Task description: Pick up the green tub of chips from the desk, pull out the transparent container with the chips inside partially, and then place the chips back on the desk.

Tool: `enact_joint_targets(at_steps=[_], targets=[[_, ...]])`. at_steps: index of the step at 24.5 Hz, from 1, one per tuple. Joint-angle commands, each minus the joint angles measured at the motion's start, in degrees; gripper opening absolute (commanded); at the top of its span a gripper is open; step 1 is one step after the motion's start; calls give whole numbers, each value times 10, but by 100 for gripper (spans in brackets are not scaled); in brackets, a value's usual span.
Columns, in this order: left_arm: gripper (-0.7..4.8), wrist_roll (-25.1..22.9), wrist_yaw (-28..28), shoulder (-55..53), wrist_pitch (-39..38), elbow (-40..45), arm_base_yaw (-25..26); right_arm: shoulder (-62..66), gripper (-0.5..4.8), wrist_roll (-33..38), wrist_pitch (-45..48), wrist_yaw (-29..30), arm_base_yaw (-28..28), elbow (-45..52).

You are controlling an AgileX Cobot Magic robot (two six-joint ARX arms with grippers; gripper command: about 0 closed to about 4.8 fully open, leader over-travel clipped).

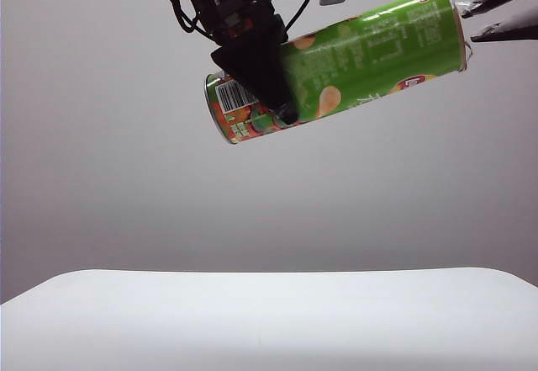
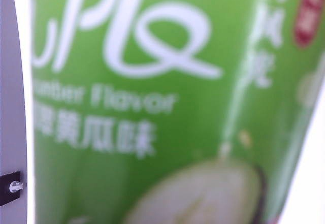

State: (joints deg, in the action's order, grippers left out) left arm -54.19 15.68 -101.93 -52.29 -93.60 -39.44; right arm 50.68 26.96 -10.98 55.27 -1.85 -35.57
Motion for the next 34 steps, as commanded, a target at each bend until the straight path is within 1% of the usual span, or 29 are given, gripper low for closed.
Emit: enact_joint_targets(at_steps=[1,3,10,14,18,19,22,28,29,30,31,34], targets=[[151,0,26,-2,18,-3,-2,-1,105,3,16,2,1,-3],[151,0,24,-5,18,-3,-2,-2,105,18,24,2,1,-3],[151,0,26,-16,32,0,-2,-1,104,30,40,3,1,-3],[151,3,50,-16,46,0,-2,0,104,30,40,3,1,-3],[150,-3,52,-17,49,0,-12,13,104,31,49,5,1,-3],[150,-9,51,-18,49,0,-14,14,104,32,51,4,2,-3],[150,-9,51,-25,58,0,-15,14,104,44,66,3,14,-3],[150,-9,49,-26,67,0,-19,31,103,45,70,2,27,-3],[150,-9,49,-26,67,0,-19,36,95,44,70,2,27,-3],[150,-9,49,-27,66,0,-19,43,32,43,71,2,28,-3],[150,-9,49,-27,65,0,-19,45,-6,37,71,0,30,-3],[150,-9,49,-27,64,0,-19,49,-8,28,84,-1,29,-3]])
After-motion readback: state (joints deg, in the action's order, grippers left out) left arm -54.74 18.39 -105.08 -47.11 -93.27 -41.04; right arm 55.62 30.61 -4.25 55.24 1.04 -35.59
